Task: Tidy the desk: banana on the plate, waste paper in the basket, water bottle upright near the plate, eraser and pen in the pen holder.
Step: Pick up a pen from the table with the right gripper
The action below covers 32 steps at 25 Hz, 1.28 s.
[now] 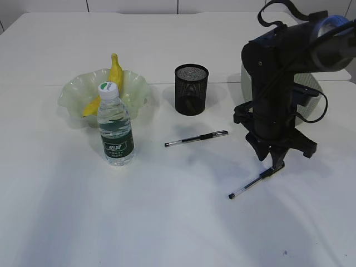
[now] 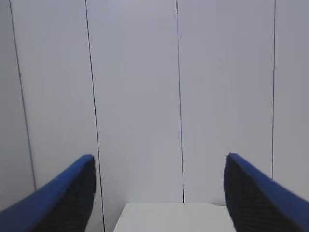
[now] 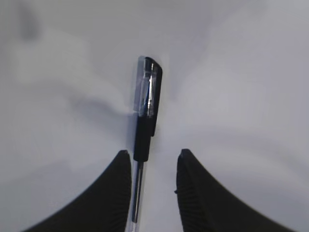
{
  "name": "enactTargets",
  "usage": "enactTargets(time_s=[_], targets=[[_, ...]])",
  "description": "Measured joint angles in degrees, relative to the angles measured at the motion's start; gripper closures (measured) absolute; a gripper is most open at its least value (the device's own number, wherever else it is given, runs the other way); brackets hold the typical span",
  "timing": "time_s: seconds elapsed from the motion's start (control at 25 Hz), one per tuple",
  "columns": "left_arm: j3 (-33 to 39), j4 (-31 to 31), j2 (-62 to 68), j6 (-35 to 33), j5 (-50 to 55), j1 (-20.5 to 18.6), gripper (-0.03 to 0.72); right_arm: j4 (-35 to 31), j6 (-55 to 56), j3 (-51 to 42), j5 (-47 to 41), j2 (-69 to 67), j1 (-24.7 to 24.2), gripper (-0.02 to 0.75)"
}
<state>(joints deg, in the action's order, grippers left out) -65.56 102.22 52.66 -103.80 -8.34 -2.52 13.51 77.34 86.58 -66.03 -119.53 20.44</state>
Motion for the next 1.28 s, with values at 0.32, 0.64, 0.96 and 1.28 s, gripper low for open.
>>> enactTargets(time_s=[0.32, 0.64, 0.96, 1.28], targets=[[0.0, 0.0, 0.0, 0.0, 0.0, 0.0, 0.099, 2.07, 0.07, 0.0, 0.53, 0.0, 0.0, 0.496], [0.0, 0.09, 0.0, 0.0, 0.0, 0.0, 0.099, 0.78, 0.37, 0.0, 0.53, -0.27, 0.0, 0.496], [0.0, 0.09, 0.0, 0.0, 0.0, 0.0, 0.099, -6.15, 0.37, 0.0, 2.26, -3.04, 0.0, 0.494], [0.0, 0.09, 0.0, 0.0, 0.0, 0.0, 0.099, -4.82, 0.37, 0.0, 2.47, -3.04, 0.0, 0.492]])
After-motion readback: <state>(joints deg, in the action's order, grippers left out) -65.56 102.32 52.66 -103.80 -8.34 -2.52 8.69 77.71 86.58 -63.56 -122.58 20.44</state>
